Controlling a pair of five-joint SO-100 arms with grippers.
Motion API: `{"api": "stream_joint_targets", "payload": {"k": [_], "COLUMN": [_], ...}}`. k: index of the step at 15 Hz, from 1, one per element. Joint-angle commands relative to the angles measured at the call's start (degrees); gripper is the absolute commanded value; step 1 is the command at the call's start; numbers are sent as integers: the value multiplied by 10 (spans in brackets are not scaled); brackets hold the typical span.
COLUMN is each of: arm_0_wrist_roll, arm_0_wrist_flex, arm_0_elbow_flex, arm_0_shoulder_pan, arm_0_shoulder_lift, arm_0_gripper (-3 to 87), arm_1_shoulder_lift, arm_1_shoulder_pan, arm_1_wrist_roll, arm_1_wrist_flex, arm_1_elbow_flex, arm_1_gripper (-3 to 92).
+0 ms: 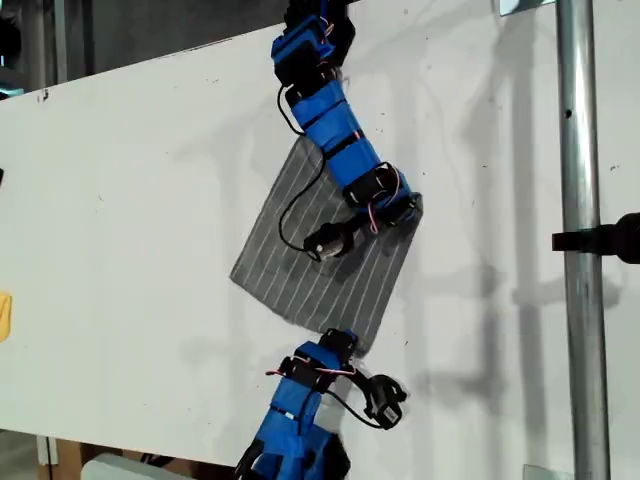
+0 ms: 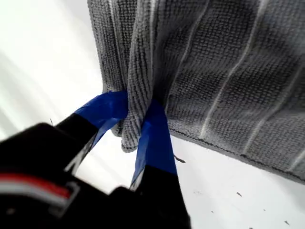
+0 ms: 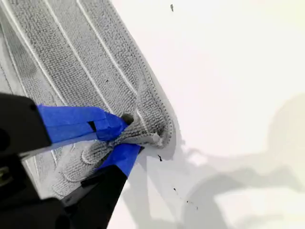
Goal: Grasp corners of a towel and fold twice.
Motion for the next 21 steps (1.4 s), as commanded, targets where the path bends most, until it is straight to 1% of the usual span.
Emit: {"api": "stream_joint_targets", "payload": {"k": [1,4,5,6,7,9,11,13,15,16,17,18,19,21], "arm_0_wrist_roll": [-8,-13,-7,-7,3,50,129,214,303,340,370,396,421,436], "arm_0_wrist_flex": [90,247,279,298,303,308,301,297,304,308,323,340,341,323], "arm_0_elbow_flex": [-95,-286,-328,-343,-342,-335,-342,-363,-432,-482,-550,-627,-679,-693], "arm_0_shoulder_pan": [5,18,18,11,-5,-71,-151,-221,-279,-308,-336,-357,-375,-413], "arm_0_shoulder_lift": [17,35,37,39,44,37,17,-12,-76,-114,-162,-207,-233,-228], "arm_0_gripper": [-23,-27,-27,-28,-28,-29,-29,-29,-29,-29,-29,-28,-27,-27], "arm_1_shoulder_lift": [55,176,198,213,227,251,272,304,348,370,388,414,451,549], "arm_1_shoulder_pan": [-12,-25,-25,-25,-21,6,37,72,118,146,173,199,226,283], "arm_1_wrist_roll": [6,8,8,8,11,24,31,33,28,21,18,16,11,-29], "arm_1_wrist_flex": [21,40,40,46,65,121,193,234,249,255,272,282,280,247], "arm_1_elbow_flex": [6,6,6,6,10,61,97,156,232,268,292,316,343,391], "arm_1_gripper": [-3,-3,-3,-3,-3,-3,-3,-3,-3,-3,-3,-3,-3,-3]}}
